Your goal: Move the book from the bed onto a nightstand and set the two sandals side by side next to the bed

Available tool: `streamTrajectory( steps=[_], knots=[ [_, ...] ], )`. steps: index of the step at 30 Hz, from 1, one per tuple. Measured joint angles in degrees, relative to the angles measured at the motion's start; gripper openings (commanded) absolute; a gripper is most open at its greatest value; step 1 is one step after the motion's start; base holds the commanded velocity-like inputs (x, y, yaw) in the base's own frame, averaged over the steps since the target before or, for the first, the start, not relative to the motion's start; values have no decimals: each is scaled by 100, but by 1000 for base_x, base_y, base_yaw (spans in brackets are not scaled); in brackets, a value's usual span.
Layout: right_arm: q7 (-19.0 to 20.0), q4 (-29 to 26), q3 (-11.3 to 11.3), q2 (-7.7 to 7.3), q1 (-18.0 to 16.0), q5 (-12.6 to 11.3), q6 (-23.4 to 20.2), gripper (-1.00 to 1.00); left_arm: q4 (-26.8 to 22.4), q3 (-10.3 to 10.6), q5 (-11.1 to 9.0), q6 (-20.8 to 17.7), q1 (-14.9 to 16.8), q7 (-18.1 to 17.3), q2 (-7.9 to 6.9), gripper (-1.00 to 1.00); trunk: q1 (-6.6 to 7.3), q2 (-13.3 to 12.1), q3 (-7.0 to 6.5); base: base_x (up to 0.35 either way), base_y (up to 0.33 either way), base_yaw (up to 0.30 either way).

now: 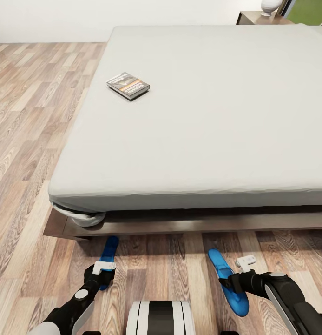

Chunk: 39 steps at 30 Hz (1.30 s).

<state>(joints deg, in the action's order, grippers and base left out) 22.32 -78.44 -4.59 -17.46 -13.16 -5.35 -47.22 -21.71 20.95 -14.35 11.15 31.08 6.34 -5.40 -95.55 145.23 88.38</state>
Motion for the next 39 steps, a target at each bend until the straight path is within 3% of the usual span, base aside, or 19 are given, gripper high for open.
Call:
streamTrajectory(
  steps=[6, 14, 31, 39],
  knots=[
    [0, 0, 0, -2, 0, -3, 0, -100, 0, 0, 1, 0, 0, 0, 0, 100, 11, -5, -88, 0, 0, 0],
    [0, 0, 0, 0, 0, 1, 1, -100, 3, 0, 1, 0, 0, 0, 0, 100, 10, -5, -89, 0, 0, 0],
    [-4, 0, 0, 1, 0, -6, 0, -100, 23, 0, 1, 0, -8, 0, 6, 100, 42, -21, -354, 0, 0, 0],
    [-18, 7, 0, 0, 0, -5, 1, -100, 40, 0, 1, 0, -9, 0, 8, 100, 41, -21, -355, 0, 0, 0]
  ],
)
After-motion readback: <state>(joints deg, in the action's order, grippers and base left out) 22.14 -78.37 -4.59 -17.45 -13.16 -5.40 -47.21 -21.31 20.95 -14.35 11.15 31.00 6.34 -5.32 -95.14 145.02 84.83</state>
